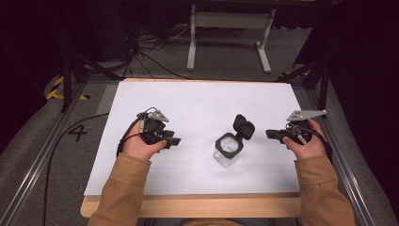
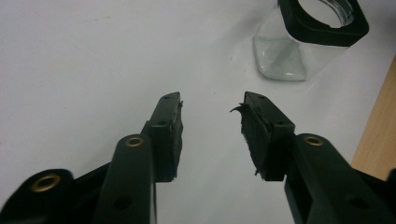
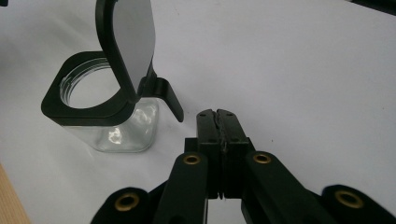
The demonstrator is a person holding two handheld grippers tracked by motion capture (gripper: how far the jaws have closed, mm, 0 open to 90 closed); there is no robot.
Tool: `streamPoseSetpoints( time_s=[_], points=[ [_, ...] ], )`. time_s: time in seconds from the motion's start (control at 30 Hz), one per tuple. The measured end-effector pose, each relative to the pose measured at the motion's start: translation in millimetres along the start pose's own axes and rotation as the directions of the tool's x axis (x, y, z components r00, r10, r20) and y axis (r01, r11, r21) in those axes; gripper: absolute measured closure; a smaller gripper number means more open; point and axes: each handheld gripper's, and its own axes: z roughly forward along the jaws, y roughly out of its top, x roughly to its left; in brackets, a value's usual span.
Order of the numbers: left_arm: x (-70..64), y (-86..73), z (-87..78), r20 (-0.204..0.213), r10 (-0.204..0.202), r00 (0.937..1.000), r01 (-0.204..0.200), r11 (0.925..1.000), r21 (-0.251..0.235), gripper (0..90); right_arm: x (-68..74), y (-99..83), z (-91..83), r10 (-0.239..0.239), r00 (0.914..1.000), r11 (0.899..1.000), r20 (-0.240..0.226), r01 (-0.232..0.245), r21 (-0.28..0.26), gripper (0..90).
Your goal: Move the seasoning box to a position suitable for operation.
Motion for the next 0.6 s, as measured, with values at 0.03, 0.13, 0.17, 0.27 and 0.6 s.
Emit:
streamPoseSetpoints(
  time_s=[0.03,0.13,0.17,0.27,0.6],
  points=[
    [-0.1,0.0,-0.3,0.001,0.002,1.0000,-0.002,1.0000,-0.006,61.0,0.2,0.1,0.4,-0.003,1.0000,1.000,-0.002,0.003,-0.001,89.8],
    [-1.0,0.2,-0.9,0.002,0.001,1.0000,-0.001,1.0000,-0.008,63.0,0.5,0.3,0.9,-0.010,0.9999,1.000,-0.003,0.010,-0.004,89.8],
    [-1.5,0.5,-1.0,0.006,0.001,1.0000,-0.001,1.0000,-0.006,63.4,0.8,0.4,0.5,-0.009,0.9999,1.000,-0.006,0.009,-0.007,89.8],
    [-4.1,1.5,-0.8,0.019,0.007,0.9998,-0.007,0.9999,-0.010,65.8,1.6,0.8,-0.5,-0.008,0.9999,1.000,-0.009,0.008,-0.014,89.9],
    [-19.6,8.0,1.3,0.090,0.044,0.9949,-0.043,0.9990,-0.015,89.7,5.7,3.9,-1.0,-0.009,0.9984,0.999,-0.056,0.006,-0.054,90.0]
  ],
)
